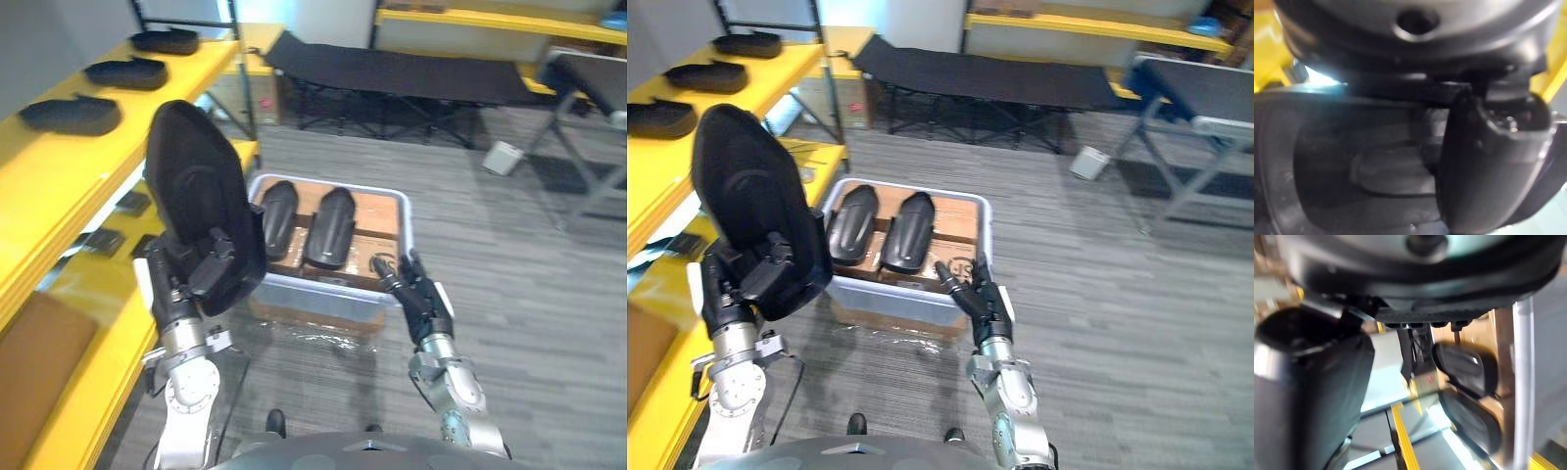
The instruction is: Walk over and take three plastic housings, then place them on the shelf
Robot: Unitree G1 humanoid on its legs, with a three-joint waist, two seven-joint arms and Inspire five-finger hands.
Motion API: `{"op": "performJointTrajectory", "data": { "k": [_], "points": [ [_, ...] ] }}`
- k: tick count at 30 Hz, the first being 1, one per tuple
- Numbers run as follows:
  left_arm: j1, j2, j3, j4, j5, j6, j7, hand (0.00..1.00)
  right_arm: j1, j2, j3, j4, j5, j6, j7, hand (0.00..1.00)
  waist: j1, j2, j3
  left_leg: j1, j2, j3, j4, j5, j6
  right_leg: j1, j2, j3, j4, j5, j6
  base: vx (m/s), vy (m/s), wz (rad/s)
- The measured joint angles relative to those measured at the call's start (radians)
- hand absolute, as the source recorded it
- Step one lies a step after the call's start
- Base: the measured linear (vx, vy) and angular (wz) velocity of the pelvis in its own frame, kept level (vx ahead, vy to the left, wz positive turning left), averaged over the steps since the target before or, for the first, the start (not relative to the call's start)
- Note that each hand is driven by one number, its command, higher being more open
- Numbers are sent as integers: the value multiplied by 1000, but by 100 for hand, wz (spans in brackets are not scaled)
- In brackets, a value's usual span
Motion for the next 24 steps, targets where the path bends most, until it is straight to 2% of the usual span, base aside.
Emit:
{"op": "performJointTrajectory", "data": {
  "k": [3, 4, 6, 8, 9, 11, 14, 15, 16, 18, 21, 24],
  "points": [
    [62, -37, 77, -6, -42, 0, -11, 0, -44, -2, 20, 25, -41, 1, 7, 100, 46, 17, 7, -14, -8, -46, -1, 4, 7, 37, -8, -88, 3, -18, 5, -29, -24, 84],
    [78, -41, 91, -8, -49, 0, -16, 0, -47, -3, 19, 25, -42, 1, 7, 100, 45, 18, 7, -20, -8, -18, -1, 3, 8, 46, -10, -113, 3, -22, 8, -24, 5, 124],
    [102, -47, 120, -10, -69, -3, -71, 0, -46, -15, -3, 22, -43, 2, 2, 100, 41, 26, 11, -44, 26, 133, 4, 27, 25, 77, -23, -233, 27, -40, 19, -3, 61, 155],
    [112, -48, 126, -16, -82, -9, -98, 0, -47, -31, -18, 22, -72, 12, -2, 100, 53, 26, 15, -56, 33, 166, 9, 55, 24, 85, -37, -273, 58, -65, 36, 11, 105, 97],
    [120, -50, 138, -16, -88, -10, -121, 0, -51, -29, -29, 22, -96, 15, -11, 100, 75, 20, 19, -56, 18, 155, 8, 64, 28, 86, -51, -281, 78, -72, 41, 16, 96, 55],
    [119, -49, 155, -16, -88, -16, -137, 0, -62, -17, -26, 22, -116, 15, -13, 100, 74, 14, 26, -55, 2, 147, 6, 61, 29, 86, -68, -280, 92, -84, 45, 15, 100, 22],
    [119, -49, 157, -30, -89, -25, -182, 0, -70, -13, -25, 21, -115, 15, -14, 100, 74, 14, 36, -53, -16, 151, 5, 51, 48, 74, -92, -259, 124, -104, 35, -14, 99, 1],
    [109, -47, 155, -33, -100, -37, -224, 0, -70, -13, -29, 19, -115, 15, -19, 100, 67, 17, 45, -53, -23, 149, 6, 51, 52, 55, -108, -232, 170, -135, 32, -29, 62, 1],
    [102, -43, 153, -33, -118, -42, -244, 0, -69, -13, -32, 16, -115, 15, -24, 100, 62, 18, 53, -54, -25, 141, 9, 51, 53, 45, -108, -203, 193, -152, 27, -54, 38, 22],
    [61, -17, 122, -31, -172, -46, -312, 0, -53, -10, -56, 12, -115, 14, -42, 100, 32, 17, 74, -60, -42, 93, 11, 61, 61, 12, -88, -74, 255, -216, 24, -65, -23, 51],
    [29, -9, 79, -31, -248, -49, -384, 0, -29, -8, -98, -4, -117, 15, -44, 100, 15, 24, 79, -66, -51, 68, 3, 76, 60, -1, -81, -48, 281, -242, 22, -19, -45, 39],
    [7, -5, 56, -31, -293, -66, -405, 0, -15, -9, -129, -61, -117, 14, -24, 100, 9, 33, 95, -81, -50, 54, 5, 93, 56, -18, -74, -40, 303, -240, 23, 15, -50, 14]
  ]
}}
